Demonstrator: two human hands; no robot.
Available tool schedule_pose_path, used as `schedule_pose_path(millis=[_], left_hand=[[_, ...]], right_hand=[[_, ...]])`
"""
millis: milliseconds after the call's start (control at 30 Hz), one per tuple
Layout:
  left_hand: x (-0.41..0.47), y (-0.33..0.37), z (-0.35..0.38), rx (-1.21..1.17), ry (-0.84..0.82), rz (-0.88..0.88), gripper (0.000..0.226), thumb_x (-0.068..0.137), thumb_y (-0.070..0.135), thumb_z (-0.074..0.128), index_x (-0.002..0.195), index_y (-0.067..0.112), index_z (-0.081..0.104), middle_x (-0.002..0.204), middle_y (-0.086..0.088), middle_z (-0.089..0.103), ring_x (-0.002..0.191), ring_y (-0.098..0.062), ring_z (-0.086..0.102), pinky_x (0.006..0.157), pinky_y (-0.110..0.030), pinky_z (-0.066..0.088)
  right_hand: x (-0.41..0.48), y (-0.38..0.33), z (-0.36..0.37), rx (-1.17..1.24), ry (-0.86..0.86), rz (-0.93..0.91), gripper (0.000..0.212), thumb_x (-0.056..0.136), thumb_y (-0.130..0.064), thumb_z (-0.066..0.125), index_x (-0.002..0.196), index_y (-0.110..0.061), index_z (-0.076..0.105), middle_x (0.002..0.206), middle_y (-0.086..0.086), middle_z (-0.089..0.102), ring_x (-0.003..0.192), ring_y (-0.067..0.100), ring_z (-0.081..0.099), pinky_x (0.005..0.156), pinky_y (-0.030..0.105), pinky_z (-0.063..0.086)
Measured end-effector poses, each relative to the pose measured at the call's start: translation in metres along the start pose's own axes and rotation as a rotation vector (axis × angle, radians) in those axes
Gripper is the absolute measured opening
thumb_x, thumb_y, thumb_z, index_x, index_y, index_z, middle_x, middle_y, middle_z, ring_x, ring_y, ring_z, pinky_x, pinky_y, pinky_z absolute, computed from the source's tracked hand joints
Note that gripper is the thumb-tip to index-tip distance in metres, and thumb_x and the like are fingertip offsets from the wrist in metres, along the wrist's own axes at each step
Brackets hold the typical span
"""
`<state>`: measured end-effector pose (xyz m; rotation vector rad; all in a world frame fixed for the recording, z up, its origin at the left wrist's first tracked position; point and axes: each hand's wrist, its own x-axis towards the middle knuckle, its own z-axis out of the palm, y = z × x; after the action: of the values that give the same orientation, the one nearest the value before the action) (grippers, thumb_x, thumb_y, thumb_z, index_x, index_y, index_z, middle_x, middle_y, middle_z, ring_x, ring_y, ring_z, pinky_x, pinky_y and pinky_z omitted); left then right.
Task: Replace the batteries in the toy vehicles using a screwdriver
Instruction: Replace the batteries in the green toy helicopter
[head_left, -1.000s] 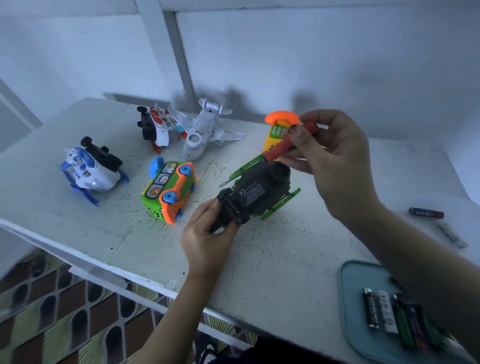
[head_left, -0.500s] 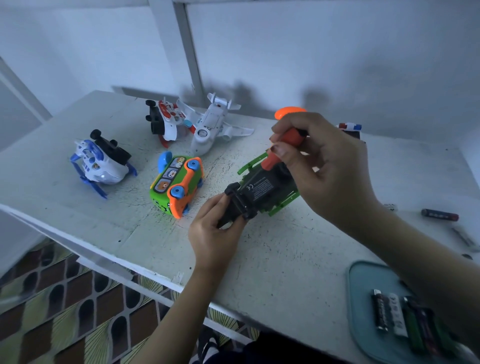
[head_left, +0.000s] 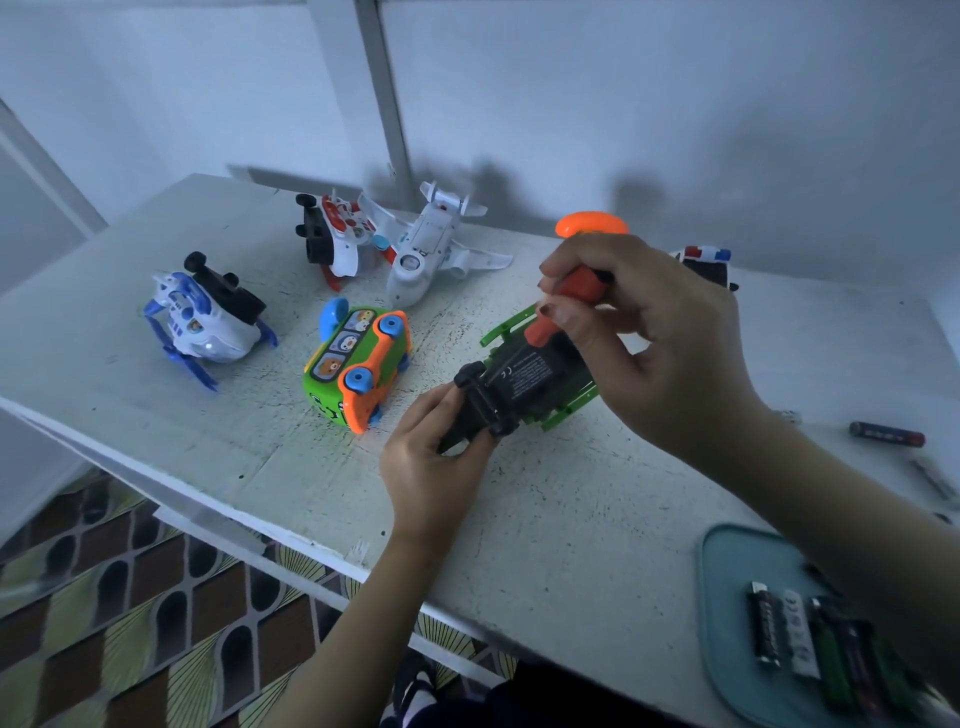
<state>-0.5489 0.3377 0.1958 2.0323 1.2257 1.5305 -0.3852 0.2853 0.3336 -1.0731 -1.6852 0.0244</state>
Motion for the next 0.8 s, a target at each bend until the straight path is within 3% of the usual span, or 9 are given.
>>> schedule_pose_path(millis=[100, 333, 533, 667, 800], left_hand=[[0.000, 0.000, 0.000, -0.006, -0.001, -0.013, 0.038, 0.073, 0.031, 0.074, 0.101, 0.005, 0.075, 0.101, 0.001, 0.070, 0.088, -0.006, 0.063, 0.073, -0.016, 0.051], [0.000, 0.003, 0.000, 0.007, 0.004, -0.015, 0.041, 0.072, 0.030, 0.070, 0.099, 0.000, 0.074, 0.102, 0.003, 0.067, 0.090, -0.003, 0.060, 0.081, -0.004, 0.044], [0.000, 0.005, 0.000, 0.011, 0.009, -0.017, 0.040, 0.072, 0.029, 0.069, 0.097, -0.002, 0.074, 0.102, 0.004, 0.065, 0.090, -0.001, 0.058, 0.082, -0.002, 0.043], [0.000, 0.005, 0.000, 0.019, -0.009, -0.021, 0.039, 0.072, 0.030, 0.070, 0.098, 0.000, 0.074, 0.098, -0.003, 0.070, 0.086, -0.007, 0.061, 0.078, -0.003, 0.043], [0.000, 0.007, -0.001, 0.029, -0.018, 0.002, 0.037, 0.074, 0.027, 0.068, 0.099, 0.001, 0.074, 0.095, 0.000, 0.067, 0.085, -0.001, 0.056, 0.074, -0.001, 0.040]], right_hand=[[0.000, -0.001, -0.001, -0.045, -0.014, -0.050, 0.013, 0.092, -0.006, 0.057, 0.102, 0.001, 0.063, 0.093, 0.009, 0.065, 0.084, 0.011, 0.066, 0.072, 0.017, 0.054], [0.000, -0.001, 0.000, -0.166, -0.148, -0.219, 0.022, 0.095, -0.007, 0.051, 0.111, 0.004, 0.061, 0.102, 0.012, 0.063, 0.092, 0.022, 0.060, 0.078, 0.032, 0.049], [0.007, 0.000, 0.001, -0.025, -0.095, -0.118, 0.029, 0.090, -0.004, 0.057, 0.119, -0.002, 0.061, 0.109, 0.013, 0.059, 0.097, 0.016, 0.063, 0.083, 0.031, 0.052], [0.012, -0.002, 0.005, -0.017, 0.065, -0.102, 0.026, 0.084, -0.023, 0.072, 0.105, -0.009, 0.071, 0.087, 0.015, 0.063, 0.082, 0.013, 0.058, 0.082, 0.031, 0.049], [0.014, -0.007, 0.009, -0.014, 0.129, -0.031, 0.027, 0.080, -0.020, 0.077, 0.104, -0.009, 0.072, 0.075, 0.006, 0.067, 0.076, 0.011, 0.064, 0.078, 0.025, 0.052]])
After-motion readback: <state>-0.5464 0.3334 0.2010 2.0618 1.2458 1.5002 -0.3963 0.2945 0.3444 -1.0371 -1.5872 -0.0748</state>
